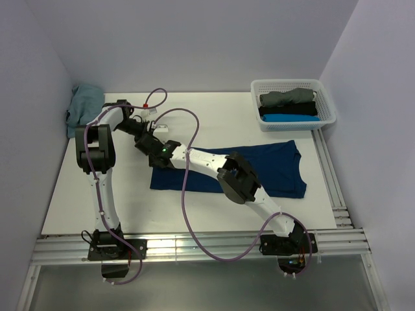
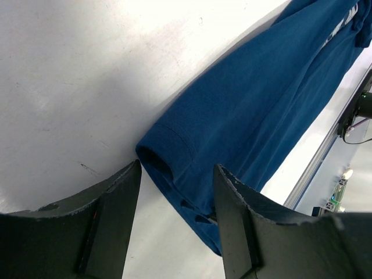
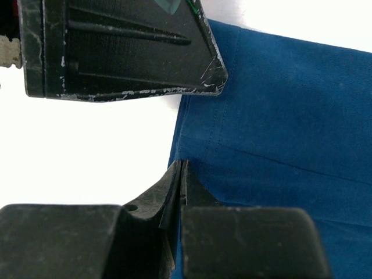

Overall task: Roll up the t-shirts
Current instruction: Roll the tshirt

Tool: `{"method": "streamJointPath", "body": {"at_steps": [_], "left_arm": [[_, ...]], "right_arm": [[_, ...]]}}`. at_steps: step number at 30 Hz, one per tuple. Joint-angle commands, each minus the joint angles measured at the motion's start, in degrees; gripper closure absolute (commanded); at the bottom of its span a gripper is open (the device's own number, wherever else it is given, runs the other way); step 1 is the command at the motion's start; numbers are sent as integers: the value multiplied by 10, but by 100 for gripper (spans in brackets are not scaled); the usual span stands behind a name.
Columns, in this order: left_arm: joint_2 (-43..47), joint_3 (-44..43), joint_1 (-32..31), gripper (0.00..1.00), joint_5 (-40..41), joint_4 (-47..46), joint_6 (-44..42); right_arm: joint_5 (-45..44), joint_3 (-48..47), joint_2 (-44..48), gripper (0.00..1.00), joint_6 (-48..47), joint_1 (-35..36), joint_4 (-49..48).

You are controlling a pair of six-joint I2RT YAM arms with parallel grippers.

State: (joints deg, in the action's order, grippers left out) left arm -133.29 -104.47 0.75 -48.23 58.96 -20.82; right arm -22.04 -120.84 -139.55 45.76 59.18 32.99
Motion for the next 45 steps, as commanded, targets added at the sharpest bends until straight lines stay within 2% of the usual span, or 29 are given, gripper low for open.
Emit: {"method": "streamJointPath", "body": {"at_steps": [1, 12, 15, 18, 19, 22, 24, 25, 29, 33, 36, 42, 45], "left_arm": [[1, -1, -2, 42, -2, -13, -1], [7, 7, -2, 42, 0, -14, -3], [11, 13, -2, 42, 2, -17, -3], [15, 18, -2, 41, 2, -19, -4], [17, 20, -2, 41, 2, -20, -5], [22, 22, -2, 40, 3, -23, -4], [22, 21, -2, 39, 2, -24, -3], [23, 21, -2, 39, 1, -25, -1], [25, 19, -2, 39, -1, -28, 3], [31, 19, 2, 39, -5, -27, 3], [32, 16, 5, 39, -9, -22, 0], [27, 10, 6, 39, -12, -14, -7], [26, 12, 6, 37, -16, -10, -17]], "right_arm": [[4, -5, 23, 98, 6, 6, -23], [13, 12, 19, 95, 21, 16, -31], [13, 14, 17, 91, 23, 17, -30], [16, 12, 14, 82, 21, 18, -34], [11, 7, 13, 70, 21, 18, -27], [-20, 19, 34, 56, 27, 16, -2], [-50, 47, 64, 53, 44, 12, 7], [-55, 98, 105, 52, 49, 9, -1], [-86, 223, 214, 54, 90, -14, 2], [-117, 357, 311, 65, 138, -45, 15], [-112, 428, 352, 66, 145, -68, -8], [-121, 474, 358, 66, 172, -117, 28], [-107, 486, 364, 66, 165, -127, 0]]}}
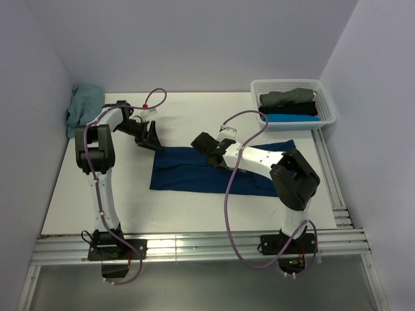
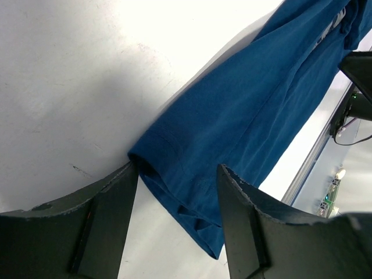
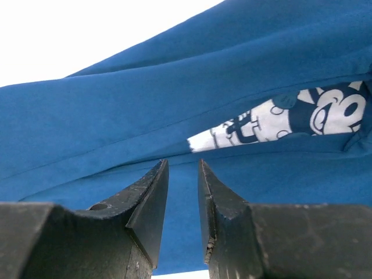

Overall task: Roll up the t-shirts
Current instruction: Roll the tshirt

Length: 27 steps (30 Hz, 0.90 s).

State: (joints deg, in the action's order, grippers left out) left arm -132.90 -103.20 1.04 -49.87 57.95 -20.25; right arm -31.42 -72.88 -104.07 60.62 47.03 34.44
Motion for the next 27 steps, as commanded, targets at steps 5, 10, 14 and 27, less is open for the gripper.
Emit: {"method": "streamJointPath", "body": {"at_steps": [5, 10, 14, 27], "left_arm": [[11, -13, 3, 36, -7, 19, -41], [5, -12, 1, 37, 38, 17, -28], [17, 6, 1, 38, 64, 6, -25], [6, 11, -4, 42, 64, 3, -23]], "right_arm": [[0, -57, -27, 67, -4, 30, -16], [27, -194, -120, 67, -13, 81, 23], [49, -276, -193, 64, -16, 121, 42], [87, -440, -301, 57, -25, 193, 56]]}}
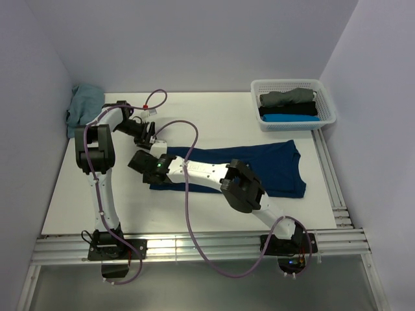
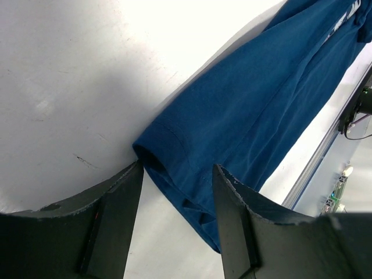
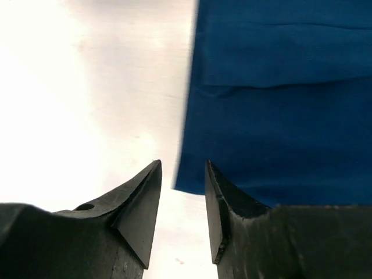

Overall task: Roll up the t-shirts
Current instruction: Roll the tshirt

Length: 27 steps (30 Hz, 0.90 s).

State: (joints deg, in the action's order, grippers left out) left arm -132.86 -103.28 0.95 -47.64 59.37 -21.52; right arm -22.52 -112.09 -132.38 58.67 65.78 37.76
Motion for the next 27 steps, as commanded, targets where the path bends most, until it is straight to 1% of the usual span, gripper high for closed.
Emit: {"method": "streamJointPath", "body": {"at_steps": [1, 4, 8, 12, 13, 14, 19, 22, 23, 24, 25, 26, 27], "left_arm": [[6, 12, -3, 43, 41, -11, -10], [6, 12, -4, 43, 43, -13, -6], [8, 16, -5, 43, 48, -19, -3], [8, 21, -4, 40, 54, -30, 2], [8, 23, -4, 40, 55, -33, 8], [8, 22, -20, 40, 56, -38, 10], [0, 18, -24, 41, 61, -40, 17], [-3, 19, -29, 44, 64, -46, 24], [-4, 19, -31, 50, 65, -48, 24], [-4, 20, -33, 52, 65, -50, 28], [-3, 21, -33, 56, 65, -52, 31], [1, 23, -34, 66, 66, -55, 33], [3, 25, -34, 70, 67, -64, 38]], "right_arm": [[-2, -55, -23, 56, -3, 7, 26], [-7, -70, -37, 55, 7, 9, 49], [-9, -60, -39, 51, 16, 10, 59], [-3, -66, -52, 50, 15, 12, 64], [-2, -70, -55, 50, 14, 13, 65], [1, -75, -61, 50, 12, 14, 65], [12, -83, -78, 50, 16, 17, 68], [15, -78, -82, 55, 22, 19, 70], [14, -73, -82, 58, 24, 20, 72], [13, -67, -80, 60, 25, 20, 70], [12, -50, -69, 70, 27, 19, 65], [14, -39, -62, 73, 27, 20, 50], [18, -30, -56, 76, 24, 19, 42]]}}
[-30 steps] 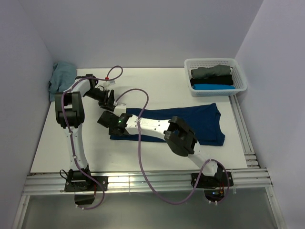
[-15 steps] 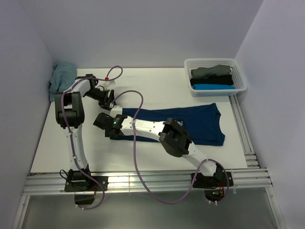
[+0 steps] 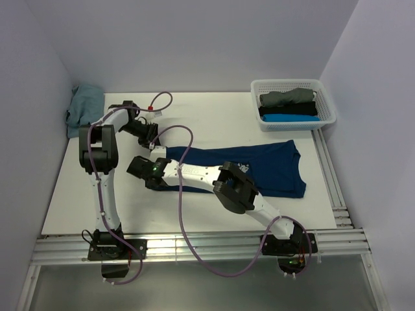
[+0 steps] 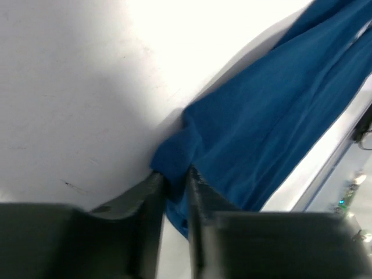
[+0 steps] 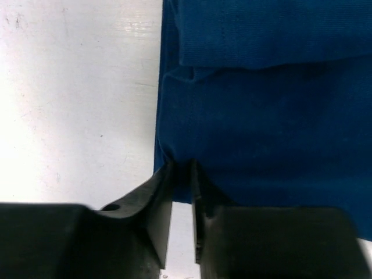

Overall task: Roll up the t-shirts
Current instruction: Roll the tshirt

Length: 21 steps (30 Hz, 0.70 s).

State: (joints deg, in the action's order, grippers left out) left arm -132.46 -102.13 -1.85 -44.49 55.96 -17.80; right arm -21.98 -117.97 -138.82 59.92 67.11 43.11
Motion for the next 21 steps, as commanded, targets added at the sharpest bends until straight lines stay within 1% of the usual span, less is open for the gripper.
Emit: {"method": "streamJointPath", "body": {"at_steps": [1, 2, 3, 4, 5, 7, 8, 10, 16, 18, 21], "left_arm": [[4, 18, -6, 76, 41, -35, 11], [13, 21, -6, 88, 41, -40, 15], [19, 27, -6, 91, 44, -49, 24], [33, 31, -6, 98, 55, -55, 31], [39, 33, -6, 100, 63, -61, 38], [50, 40, -6, 100, 81, -71, 53], [60, 42, -6, 100, 99, -72, 55], [75, 46, -5, 100, 115, -69, 58], [111, 69, -4, 100, 175, -71, 51], [116, 75, -4, 100, 197, -74, 51], [119, 65, -4, 100, 208, -67, 55]], "right_arm": [[14, 37, 19, 79, 9, 7, -18], [16, 47, 23, 83, 6, 6, -25], [19, 49, 27, 84, -2, 6, -29], [24, 56, 36, 87, -7, 6, -34], [31, 64, 43, 89, -11, 7, -53], [57, 100, 68, 90, -25, 6, -83], [68, 113, 77, 90, -29, 6, -115], [90, 130, 94, 91, -35, 7, -132], [127, 113, 95, 91, -48, 19, -158], [135, 116, 98, 91, -46, 18, -168], [136, 136, 112, 90, -41, 16, -186]]}}
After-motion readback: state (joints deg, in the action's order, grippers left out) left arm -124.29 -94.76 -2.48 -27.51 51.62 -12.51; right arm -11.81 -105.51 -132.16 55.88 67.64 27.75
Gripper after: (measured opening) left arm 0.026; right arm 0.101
